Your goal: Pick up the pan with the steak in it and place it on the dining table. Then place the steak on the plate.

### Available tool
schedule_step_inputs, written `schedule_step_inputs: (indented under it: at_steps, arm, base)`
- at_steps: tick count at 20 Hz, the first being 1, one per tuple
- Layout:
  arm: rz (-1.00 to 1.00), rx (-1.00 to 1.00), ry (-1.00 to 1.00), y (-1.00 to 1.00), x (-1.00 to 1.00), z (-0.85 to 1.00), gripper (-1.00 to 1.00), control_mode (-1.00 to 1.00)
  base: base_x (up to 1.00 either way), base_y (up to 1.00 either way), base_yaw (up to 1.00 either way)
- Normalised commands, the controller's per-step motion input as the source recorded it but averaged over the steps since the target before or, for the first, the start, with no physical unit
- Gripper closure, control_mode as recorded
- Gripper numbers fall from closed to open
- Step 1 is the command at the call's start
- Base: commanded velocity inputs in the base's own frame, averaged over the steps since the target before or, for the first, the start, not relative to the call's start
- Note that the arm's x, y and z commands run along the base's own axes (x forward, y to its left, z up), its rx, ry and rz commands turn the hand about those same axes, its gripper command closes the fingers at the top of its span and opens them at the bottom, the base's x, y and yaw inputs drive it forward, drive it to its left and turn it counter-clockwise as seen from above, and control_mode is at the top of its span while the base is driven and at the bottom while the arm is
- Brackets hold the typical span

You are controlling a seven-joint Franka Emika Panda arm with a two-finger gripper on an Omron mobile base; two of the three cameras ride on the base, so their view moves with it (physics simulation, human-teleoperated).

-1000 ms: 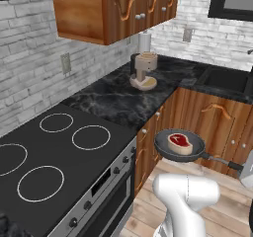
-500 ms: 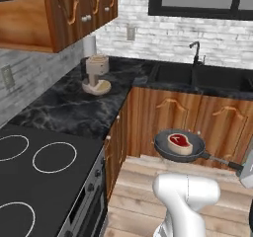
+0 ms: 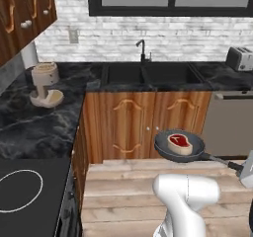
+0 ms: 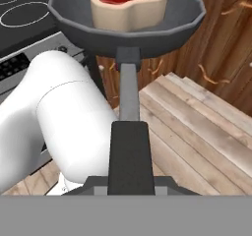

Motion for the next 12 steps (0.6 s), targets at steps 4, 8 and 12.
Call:
schedule_step_inputs:
  at_steps: [4,8,12]
  arm:
    - [0.00,0.00,0.00,0.00,0.00,0.00,1.00,1.00]
    - [0.00,0.00,0.00,0.00,0.00,0.00,1.00,1.00]
    - [0.00,0.00,0.00,0.00,0.00,0.00,1.00,1.00]
  base:
    - [0.00,0.00,-0.50]
    - [0.00,0.00,-0.50]
    - [0.00,0.00,-0.50]
